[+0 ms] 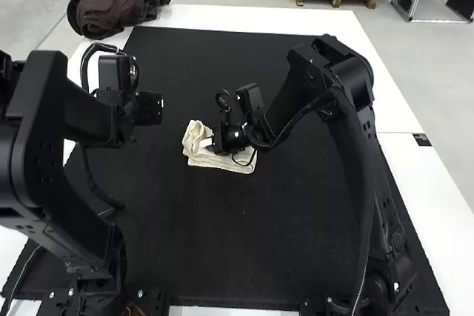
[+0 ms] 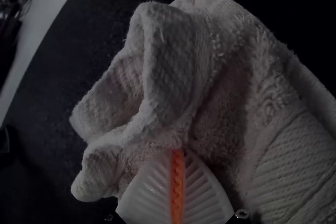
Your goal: Fold the towel.
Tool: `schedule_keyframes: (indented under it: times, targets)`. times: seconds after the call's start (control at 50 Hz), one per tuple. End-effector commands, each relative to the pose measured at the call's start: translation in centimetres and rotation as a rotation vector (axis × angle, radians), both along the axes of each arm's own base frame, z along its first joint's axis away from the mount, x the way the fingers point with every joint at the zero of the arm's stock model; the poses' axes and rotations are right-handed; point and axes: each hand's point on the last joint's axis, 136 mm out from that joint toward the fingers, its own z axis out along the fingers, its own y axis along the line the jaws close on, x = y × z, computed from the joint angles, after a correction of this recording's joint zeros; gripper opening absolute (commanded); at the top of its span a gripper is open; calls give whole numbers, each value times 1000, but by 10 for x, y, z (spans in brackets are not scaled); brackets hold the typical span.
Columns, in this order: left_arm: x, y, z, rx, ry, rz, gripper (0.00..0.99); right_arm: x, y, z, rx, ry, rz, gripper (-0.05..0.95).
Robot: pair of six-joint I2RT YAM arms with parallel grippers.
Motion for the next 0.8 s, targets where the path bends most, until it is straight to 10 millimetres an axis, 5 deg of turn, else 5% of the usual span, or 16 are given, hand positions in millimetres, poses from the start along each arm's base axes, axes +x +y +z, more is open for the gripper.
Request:
schedule_keyframes:
  times: [0.0, 0.5, 0.74, 0.78]
  targets:
    - [15, 5, 45, 4, -107, 11, 969, 12, 3, 69, 99, -32, -37, -23]
    - [33, 2, 116, 7, -190, -4, 969, 45, -61, 248, 217, -190, -172, -23]
    - [31, -1, 204, 23, -341, -13, 969, 43, -128, 364, 304, -376, -303, -11]
    - [29, -2, 218, 25, -367, -16, 969, 40, -139, 379, 315, -405, -327, 70]
